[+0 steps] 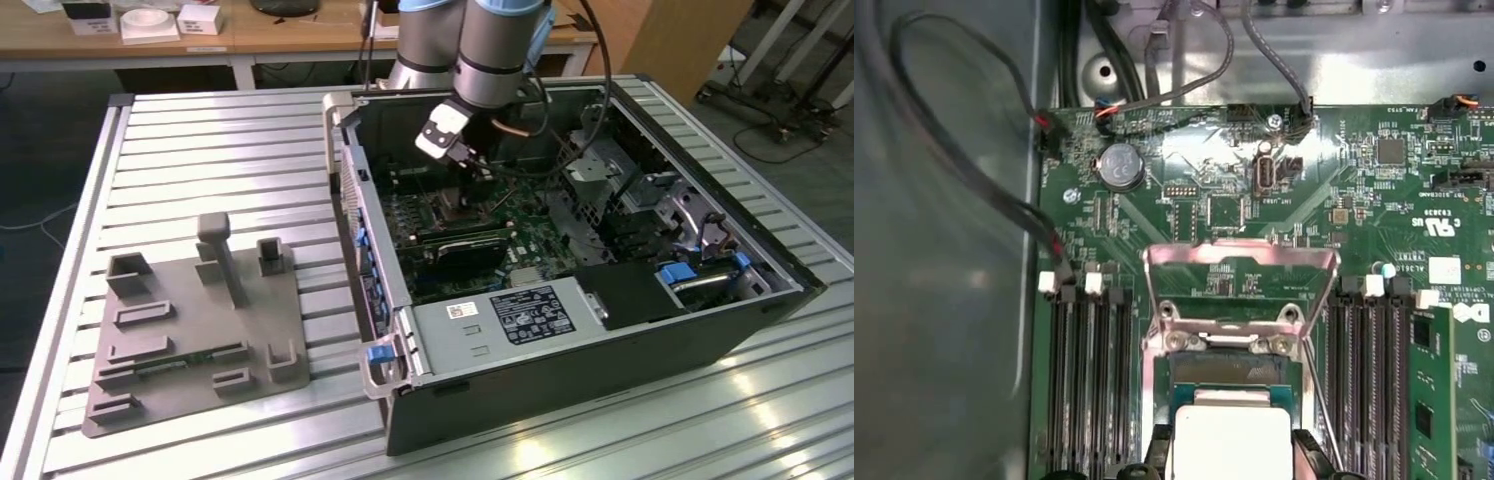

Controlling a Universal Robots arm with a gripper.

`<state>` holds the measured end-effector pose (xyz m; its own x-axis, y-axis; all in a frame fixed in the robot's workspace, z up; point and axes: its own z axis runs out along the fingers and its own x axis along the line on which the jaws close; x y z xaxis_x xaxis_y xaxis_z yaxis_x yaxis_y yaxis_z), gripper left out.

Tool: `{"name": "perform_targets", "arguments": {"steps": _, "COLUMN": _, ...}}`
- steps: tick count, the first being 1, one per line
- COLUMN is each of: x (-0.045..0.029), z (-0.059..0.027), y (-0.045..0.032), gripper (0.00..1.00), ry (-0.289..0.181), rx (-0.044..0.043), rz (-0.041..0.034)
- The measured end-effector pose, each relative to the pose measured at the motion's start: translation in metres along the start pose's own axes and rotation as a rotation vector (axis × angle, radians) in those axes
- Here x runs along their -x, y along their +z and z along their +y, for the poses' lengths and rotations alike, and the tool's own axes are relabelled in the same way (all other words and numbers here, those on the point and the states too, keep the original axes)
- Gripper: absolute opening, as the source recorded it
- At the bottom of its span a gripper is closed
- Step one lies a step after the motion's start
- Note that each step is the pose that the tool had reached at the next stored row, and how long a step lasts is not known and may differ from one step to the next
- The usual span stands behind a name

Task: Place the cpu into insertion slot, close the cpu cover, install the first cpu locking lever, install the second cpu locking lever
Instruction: 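Place the cpu into insertion slot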

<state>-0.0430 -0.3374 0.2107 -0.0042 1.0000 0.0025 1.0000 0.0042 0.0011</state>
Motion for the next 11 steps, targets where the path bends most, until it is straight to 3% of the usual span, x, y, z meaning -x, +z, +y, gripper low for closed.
{"name": "perform_targets", "arguments": {"steps": 11, "x": 0.0000, "z": 0.0015, "y": 0.0111, "gripper": 0.54, "ry": 0.001, "rx": -0.0018, "rz": 0.0002}}
